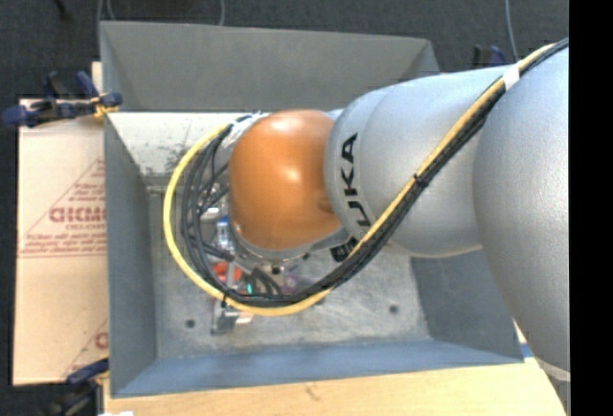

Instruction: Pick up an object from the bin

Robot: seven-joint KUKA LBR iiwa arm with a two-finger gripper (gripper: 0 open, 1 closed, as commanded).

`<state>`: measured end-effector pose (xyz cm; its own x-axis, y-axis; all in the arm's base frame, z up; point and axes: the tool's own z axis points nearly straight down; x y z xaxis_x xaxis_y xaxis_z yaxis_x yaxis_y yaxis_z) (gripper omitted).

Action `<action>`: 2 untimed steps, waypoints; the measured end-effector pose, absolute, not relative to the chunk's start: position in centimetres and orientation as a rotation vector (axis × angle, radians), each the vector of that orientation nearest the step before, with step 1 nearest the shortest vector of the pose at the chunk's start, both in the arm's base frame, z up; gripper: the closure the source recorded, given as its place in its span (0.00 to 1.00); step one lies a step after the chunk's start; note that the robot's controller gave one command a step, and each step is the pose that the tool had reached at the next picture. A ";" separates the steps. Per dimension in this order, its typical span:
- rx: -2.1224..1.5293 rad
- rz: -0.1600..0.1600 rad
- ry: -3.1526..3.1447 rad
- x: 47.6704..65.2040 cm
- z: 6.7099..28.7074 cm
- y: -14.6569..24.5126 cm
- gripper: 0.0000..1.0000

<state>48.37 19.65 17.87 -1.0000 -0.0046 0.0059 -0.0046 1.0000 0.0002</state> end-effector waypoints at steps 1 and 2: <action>0.280 -0.006 -3.135 53.9 10.8 16.3 0.00; 0.866 -0.010 -3.026 56.0 7.7 13.1 0.00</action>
Offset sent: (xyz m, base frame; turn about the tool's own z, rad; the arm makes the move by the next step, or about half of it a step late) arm 0.0763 -0.0493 -0.1087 -0.2226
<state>56.00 13.13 7.67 -0.8486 -0.5290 -0.0076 -0.5290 0.8486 0.0047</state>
